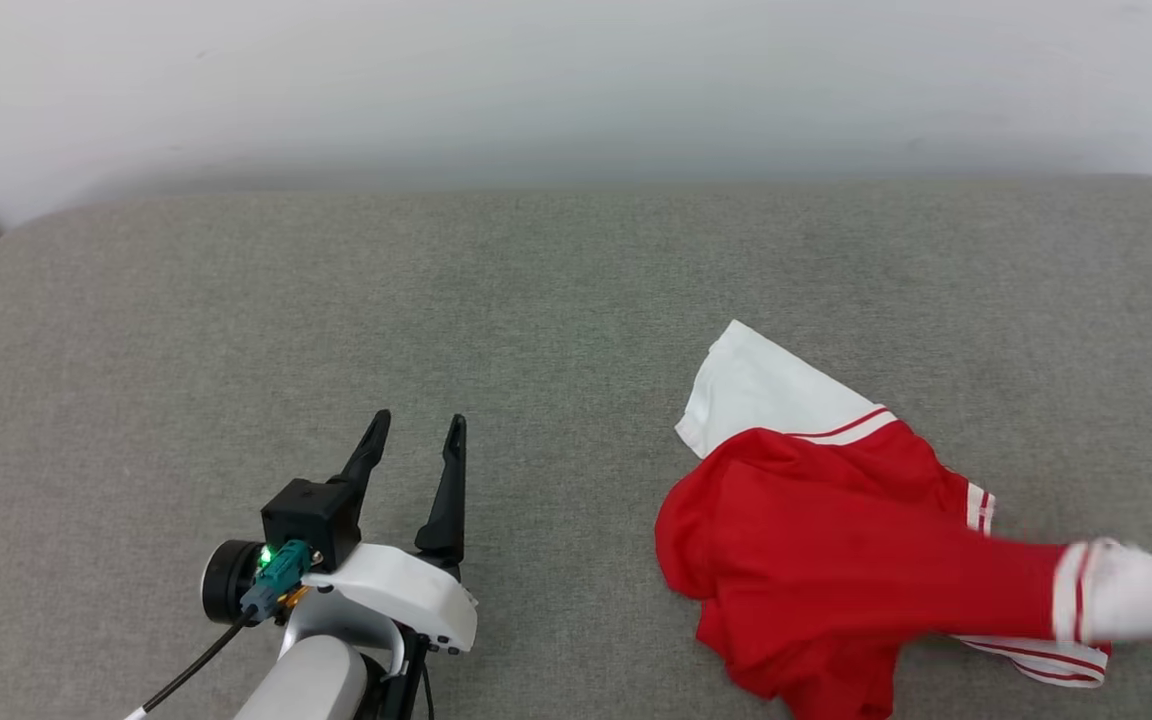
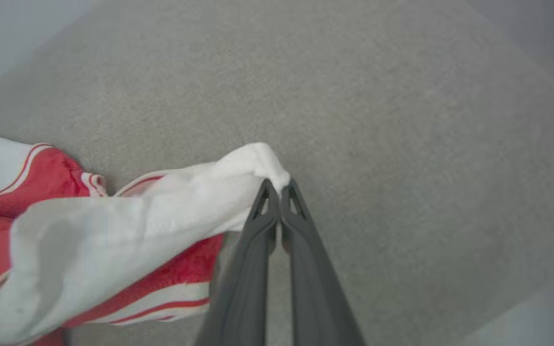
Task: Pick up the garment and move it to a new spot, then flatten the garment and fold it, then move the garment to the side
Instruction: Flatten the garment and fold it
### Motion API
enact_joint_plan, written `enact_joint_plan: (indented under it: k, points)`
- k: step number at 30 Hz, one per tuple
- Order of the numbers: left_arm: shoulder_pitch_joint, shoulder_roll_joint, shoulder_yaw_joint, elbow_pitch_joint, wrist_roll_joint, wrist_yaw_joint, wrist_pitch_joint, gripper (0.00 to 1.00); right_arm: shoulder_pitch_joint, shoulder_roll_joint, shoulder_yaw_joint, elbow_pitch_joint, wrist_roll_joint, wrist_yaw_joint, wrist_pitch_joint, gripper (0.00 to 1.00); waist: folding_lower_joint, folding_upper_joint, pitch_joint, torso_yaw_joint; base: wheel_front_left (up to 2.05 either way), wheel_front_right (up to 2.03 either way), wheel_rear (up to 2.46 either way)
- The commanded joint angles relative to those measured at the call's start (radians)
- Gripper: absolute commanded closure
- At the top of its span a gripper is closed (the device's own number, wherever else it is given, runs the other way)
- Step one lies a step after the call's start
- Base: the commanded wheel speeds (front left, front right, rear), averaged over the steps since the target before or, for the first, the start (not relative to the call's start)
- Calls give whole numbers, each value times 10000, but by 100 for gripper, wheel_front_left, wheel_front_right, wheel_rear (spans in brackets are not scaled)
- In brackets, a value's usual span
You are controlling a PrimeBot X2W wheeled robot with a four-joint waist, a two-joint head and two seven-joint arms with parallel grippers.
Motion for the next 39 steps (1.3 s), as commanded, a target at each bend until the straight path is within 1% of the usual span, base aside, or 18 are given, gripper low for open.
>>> enact_joint_plan:
  k: [1,4,6,7,8,9,12,15,18,22,26,30,35,39]
  points:
    - [71,14,14,-54,-8,53,10,0,135,73,-134,91,67,-3,-114,100,0,0,-41,-55,0,0,0]
    - [172,84,33,-115,-56,83,71,0,502,331,-630,840,140,-3,-523,100,0,0,-78,-134,0,0,0]
    - [177,114,40,-155,-84,109,102,0,510,364,-746,1480,71,-3,-895,100,0,0,-86,-158,0,0,0]
    - [185,132,34,-168,-78,122,107,0,406,366,-745,1790,101,-3,-1120,82,0,0,-95,-169,0,0,0]
    - [191,143,31,-181,-71,134,122,0,315,307,-694,2054,86,-3,-1340,55,0,0,-109,-173,0,0,0]
    - [210,155,19,-187,-79,140,143,0,242,219,-604,2287,80,-3,-1601,0,0,0,-129,-170,0,0,0]
    - [266,200,-2,-192,-114,157,188,0,100,-62,-350,2727,138,-3,-2455,0,0,0,-229,-144,0,0,0]
    - [365,214,-30,-183,-150,176,236,0,0,-405,-158,2875,12,-3,-3396,0,0,0,-405,-91,0,0,0]
    - [486,217,-62,-162,-177,221,266,0,-42,-710,69,2758,-173,-3,-4411,0,0,0,-649,-22,0,0,0]
    - [712,224,-105,-168,-267,295,355,0,69,-863,706,2448,-401,-3,-5399,0,0,0,-986,80,0,0,0]
    - [892,281,-108,-225,-303,384,419,0,223,-704,1545,1927,-681,-3,-6044,0,0,0,-1149,169,0,0,0]
    - [1040,352,-109,-275,-344,437,470,0,454,-490,2537,1261,-991,-5,-6367,0,0,0,-1261,235,0,0,0]
    - [1170,421,-94,-320,-341,544,513,0,935,-58,3629,330,-1512,-3,-6606,0,0,0,-1382,290,0,0,0]
    - [1183,446,-38,-377,-421,580,505,0,1344,196,4126,-341,-1628,-5,-6582,0,0,0,-1427,298,0,0,0]
